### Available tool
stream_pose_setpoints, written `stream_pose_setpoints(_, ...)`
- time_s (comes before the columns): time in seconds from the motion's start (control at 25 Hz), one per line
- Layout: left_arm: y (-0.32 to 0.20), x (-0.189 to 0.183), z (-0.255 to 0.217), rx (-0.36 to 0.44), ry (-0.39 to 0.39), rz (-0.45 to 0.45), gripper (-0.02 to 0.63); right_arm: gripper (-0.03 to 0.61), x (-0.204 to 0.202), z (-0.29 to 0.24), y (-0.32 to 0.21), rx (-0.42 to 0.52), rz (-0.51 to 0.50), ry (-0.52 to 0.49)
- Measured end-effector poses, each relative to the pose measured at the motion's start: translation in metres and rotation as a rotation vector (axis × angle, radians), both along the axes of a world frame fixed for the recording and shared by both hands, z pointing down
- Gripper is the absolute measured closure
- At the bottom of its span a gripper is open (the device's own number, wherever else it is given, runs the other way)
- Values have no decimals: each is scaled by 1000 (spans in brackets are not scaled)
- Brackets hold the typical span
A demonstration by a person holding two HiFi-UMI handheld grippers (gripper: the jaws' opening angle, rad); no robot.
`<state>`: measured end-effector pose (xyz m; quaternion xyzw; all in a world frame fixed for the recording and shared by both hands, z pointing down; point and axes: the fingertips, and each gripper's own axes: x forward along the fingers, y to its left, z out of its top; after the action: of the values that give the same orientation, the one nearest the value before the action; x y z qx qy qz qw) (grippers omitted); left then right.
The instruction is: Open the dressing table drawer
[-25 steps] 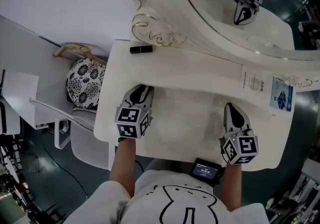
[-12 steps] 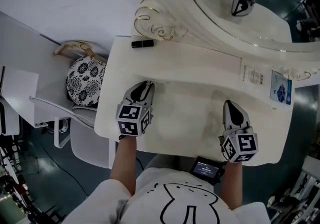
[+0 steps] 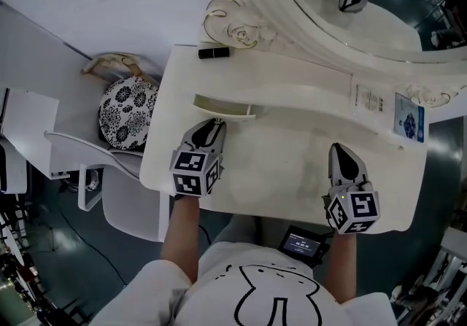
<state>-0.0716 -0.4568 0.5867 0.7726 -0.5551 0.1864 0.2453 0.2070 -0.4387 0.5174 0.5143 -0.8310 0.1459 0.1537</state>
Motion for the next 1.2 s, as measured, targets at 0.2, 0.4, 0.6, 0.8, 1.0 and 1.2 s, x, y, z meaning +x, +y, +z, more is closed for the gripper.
stream_pose_setpoints(0.2, 9, 0, -1, 3, 1, 1, 489, 558, 0, -2, 9, 4, -1, 4)
stream_pose_setpoints(0.4, 18, 0, -1, 4, 4, 7, 489, 558, -3, 0, 21, -4, -3, 2)
stream_pose_setpoints(0.6, 27, -1, 0, 4, 0, 13, 489, 558, -3, -1, 29, 3, 1, -2)
stream_pose_setpoints(0.8, 35, -1, 0, 6, -3, 13, 489, 558, 0, 0, 35, 6, 7, -10)
stream_pose_setpoints(1.0, 41, -2, -2, 12, 3, 6, 489, 558, 2, -2, 39, 16, 10, -9)
stream_pose_setpoints(1.2, 49, -3, -4, 16, 18, -8, 489, 558, 13, -8, 45, 22, 25, -8)
